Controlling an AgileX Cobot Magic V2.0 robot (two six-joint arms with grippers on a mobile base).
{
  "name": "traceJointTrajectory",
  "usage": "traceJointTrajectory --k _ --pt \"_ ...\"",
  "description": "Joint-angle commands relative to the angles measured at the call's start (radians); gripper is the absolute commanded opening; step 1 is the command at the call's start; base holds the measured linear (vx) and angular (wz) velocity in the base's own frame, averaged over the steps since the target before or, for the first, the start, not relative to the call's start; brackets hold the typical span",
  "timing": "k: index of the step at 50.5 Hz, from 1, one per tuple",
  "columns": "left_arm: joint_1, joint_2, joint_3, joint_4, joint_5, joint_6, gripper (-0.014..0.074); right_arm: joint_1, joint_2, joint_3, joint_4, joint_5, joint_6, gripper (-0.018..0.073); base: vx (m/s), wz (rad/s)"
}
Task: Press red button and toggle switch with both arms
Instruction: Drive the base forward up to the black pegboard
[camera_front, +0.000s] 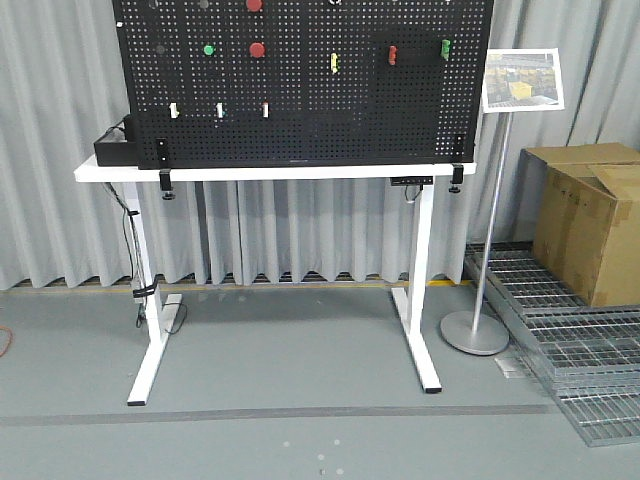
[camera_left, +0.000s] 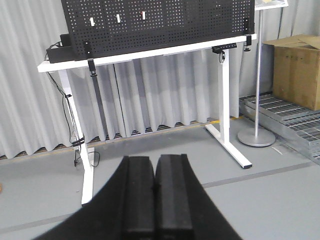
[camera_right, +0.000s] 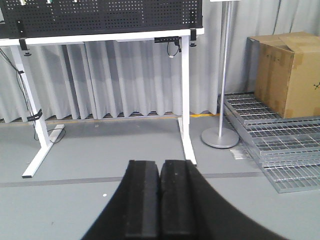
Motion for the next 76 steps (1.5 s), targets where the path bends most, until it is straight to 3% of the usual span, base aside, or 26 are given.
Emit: traceJointTrajectory --k 1,41,76 --pt "0.003 -0.016 0.033 -0.009 -0.084 -0.008 0.0002 -0.008 -0.017 0.012 -0.013 -0.081 -0.001 -0.0003 0.0 0.0" --pt "0.003 -0.016 0.033 -0.009 -0.084 -0.008 0.0002 -0.008 -0.017 0.012 -0.013 -0.082 -0.001 -0.0003 0.04 0.0" --pt "0.002 -0.016 0.033 -0.009 -0.084 -0.008 0.0002 -0.008 -0.017 0.012 -0.013 -0.082 -0.001 -0.0003 0.35 0.03"
